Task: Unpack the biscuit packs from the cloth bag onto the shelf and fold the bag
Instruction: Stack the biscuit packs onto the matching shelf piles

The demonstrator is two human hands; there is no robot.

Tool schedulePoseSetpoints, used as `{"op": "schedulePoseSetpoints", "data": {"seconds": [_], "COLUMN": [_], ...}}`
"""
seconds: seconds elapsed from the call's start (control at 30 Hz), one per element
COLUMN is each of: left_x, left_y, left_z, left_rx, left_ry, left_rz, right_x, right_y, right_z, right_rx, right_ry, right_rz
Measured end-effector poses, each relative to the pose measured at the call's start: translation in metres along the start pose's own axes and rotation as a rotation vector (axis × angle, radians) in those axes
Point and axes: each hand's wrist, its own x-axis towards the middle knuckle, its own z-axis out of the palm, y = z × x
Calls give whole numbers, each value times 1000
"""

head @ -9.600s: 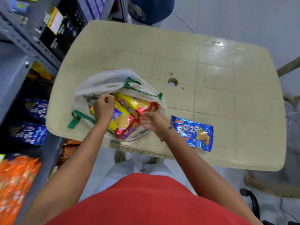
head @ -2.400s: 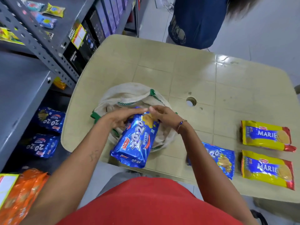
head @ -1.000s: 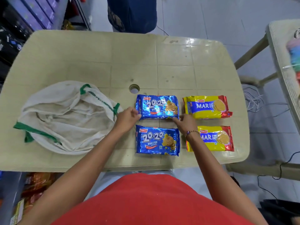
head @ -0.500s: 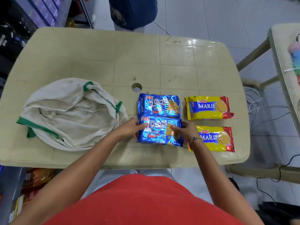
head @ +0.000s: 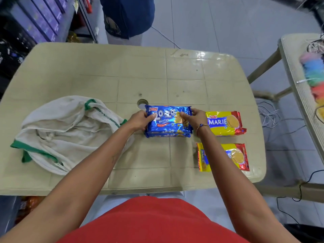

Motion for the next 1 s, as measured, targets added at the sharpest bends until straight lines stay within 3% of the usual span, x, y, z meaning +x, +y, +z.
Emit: {"op": "schedulePoseSetpoints", "data": {"seconds": [0.2, 0.33, 0.63, 0.7, 0.83, 1.0], "left_x": [11, 24, -3, -13, -43, -95], "left_y": [-15, -30, -16, -19, -33, -70], "left_z": [11, 18, 20, 19, 0, -53], "left_rx": [-141, -369, -810, -922, -1113, -1171], "left_ry": [50, -20, -46, -18, 97, 264], "left_rz": [-1, -134, -207, -181, -124, -63], "right_x": [7, 9, 10, 14, -2, -47], "right_y": [14, 14, 6, 1, -30, -65], "right_z": [-1, -3, -16, -16, 14, 88], "right_rx": [-55, -72, 20, -11, 47, 56], "right_ry": [-75, -309, -313, -297, -414, -555], "right_rz": [46, 132, 239, 236, 221, 140]}}
